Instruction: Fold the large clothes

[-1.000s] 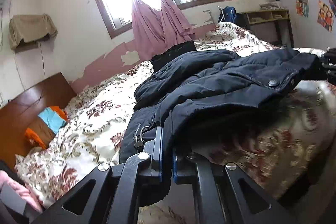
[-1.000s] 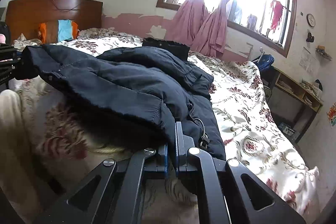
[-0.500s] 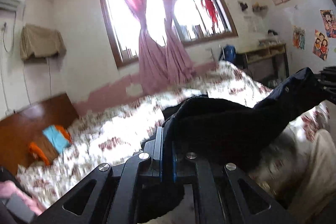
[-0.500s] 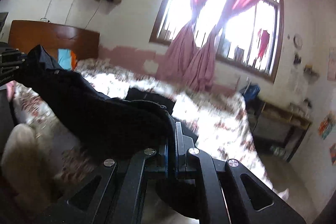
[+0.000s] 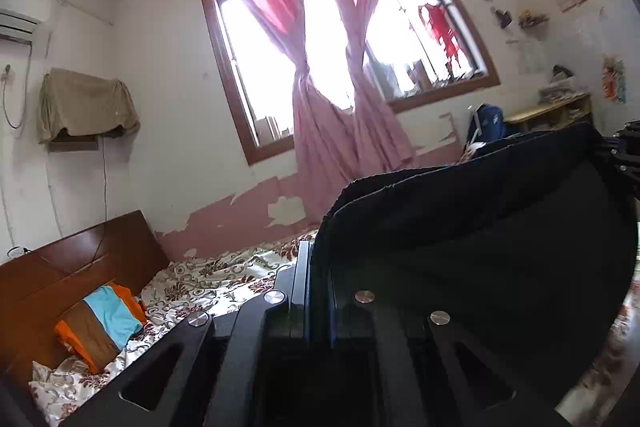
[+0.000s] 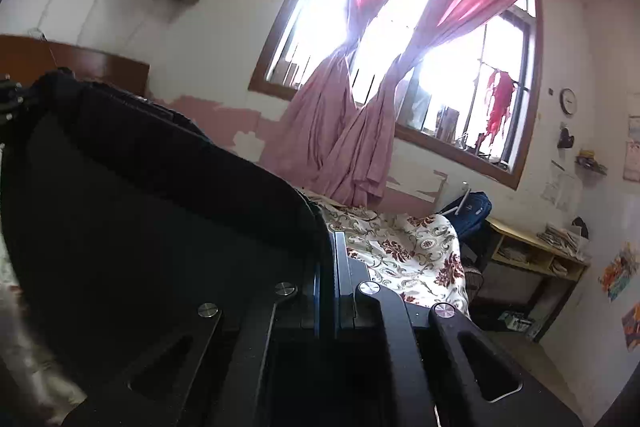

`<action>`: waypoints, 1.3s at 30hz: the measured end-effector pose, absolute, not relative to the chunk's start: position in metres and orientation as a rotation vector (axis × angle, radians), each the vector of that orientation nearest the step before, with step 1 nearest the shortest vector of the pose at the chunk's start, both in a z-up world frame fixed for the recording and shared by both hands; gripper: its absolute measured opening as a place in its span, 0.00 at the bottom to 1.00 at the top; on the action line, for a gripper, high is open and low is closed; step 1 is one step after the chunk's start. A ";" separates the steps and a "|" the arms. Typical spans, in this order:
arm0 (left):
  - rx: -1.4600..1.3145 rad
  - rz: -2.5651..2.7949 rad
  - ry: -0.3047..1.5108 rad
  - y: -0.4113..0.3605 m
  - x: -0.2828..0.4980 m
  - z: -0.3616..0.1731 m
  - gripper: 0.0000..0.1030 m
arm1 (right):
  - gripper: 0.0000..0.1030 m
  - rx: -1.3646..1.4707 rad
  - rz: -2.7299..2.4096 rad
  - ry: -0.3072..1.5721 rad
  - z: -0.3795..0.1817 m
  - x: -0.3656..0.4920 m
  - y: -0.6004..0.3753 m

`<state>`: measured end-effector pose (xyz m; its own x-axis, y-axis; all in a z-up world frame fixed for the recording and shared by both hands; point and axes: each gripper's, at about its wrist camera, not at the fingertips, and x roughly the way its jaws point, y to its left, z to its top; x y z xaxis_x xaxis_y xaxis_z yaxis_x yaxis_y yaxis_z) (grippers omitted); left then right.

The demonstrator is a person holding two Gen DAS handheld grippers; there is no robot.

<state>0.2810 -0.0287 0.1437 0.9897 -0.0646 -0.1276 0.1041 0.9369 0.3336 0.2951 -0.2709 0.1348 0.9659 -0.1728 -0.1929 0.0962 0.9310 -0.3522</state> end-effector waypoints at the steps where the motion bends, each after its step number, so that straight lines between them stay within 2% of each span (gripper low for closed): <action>1: 0.344 -0.082 0.127 -0.031 0.295 0.143 0.06 | 0.03 -0.356 -0.140 0.232 0.133 0.312 -0.269; 7: 0.324 -0.048 0.238 -0.039 0.398 0.115 0.06 | 0.03 -0.395 -0.148 0.305 0.107 0.414 -0.261; 14: 0.244 -0.036 0.441 -0.037 0.495 0.054 0.06 | 0.03 -0.399 -0.134 0.418 0.060 0.504 -0.249; 19: 0.192 -0.056 0.591 -0.032 0.525 0.014 0.10 | 0.04 -0.368 -0.106 0.520 0.027 0.535 -0.255; 22: 0.150 -0.081 0.593 -0.026 0.521 0.009 0.13 | 0.08 -0.326 -0.081 0.529 0.019 0.528 -0.263; 23: 0.134 -0.090 0.568 -0.022 0.515 0.011 0.21 | 0.15 -0.320 -0.076 0.519 0.020 0.523 -0.266; 24: 0.118 -0.095 0.540 -0.019 0.509 0.015 0.38 | 0.29 -0.315 -0.077 0.500 0.022 0.516 -0.268; 25: 0.102 -0.098 0.515 -0.015 0.502 0.020 0.53 | 0.40 -0.308 -0.074 0.485 0.025 0.508 -0.271; 26: 0.082 -0.098 0.476 -0.011 0.492 0.026 0.84 | 0.58 -0.301 -0.065 0.466 0.029 0.498 -0.273; 27: 0.063 -0.098 0.430 -0.006 0.485 0.032 0.91 | 0.62 -0.297 -0.058 0.446 0.031 0.489 -0.275; 29: 0.042 -0.139 0.372 -0.005 0.467 0.040 0.91 | 0.62 -0.300 -0.033 0.415 0.037 0.467 -0.273; 32: 0.072 -0.198 0.403 -0.014 0.450 0.039 0.91 | 0.65 -0.273 0.060 0.421 0.039 0.442 -0.269; 35: 0.111 -0.304 0.435 -0.025 0.429 0.024 0.91 | 0.73 -0.229 0.201 0.463 0.028 0.427 -0.261; 39: 0.171 -0.342 0.492 -0.043 0.422 -0.006 0.92 | 0.73 -0.200 0.229 0.542 -0.003 0.443 -0.258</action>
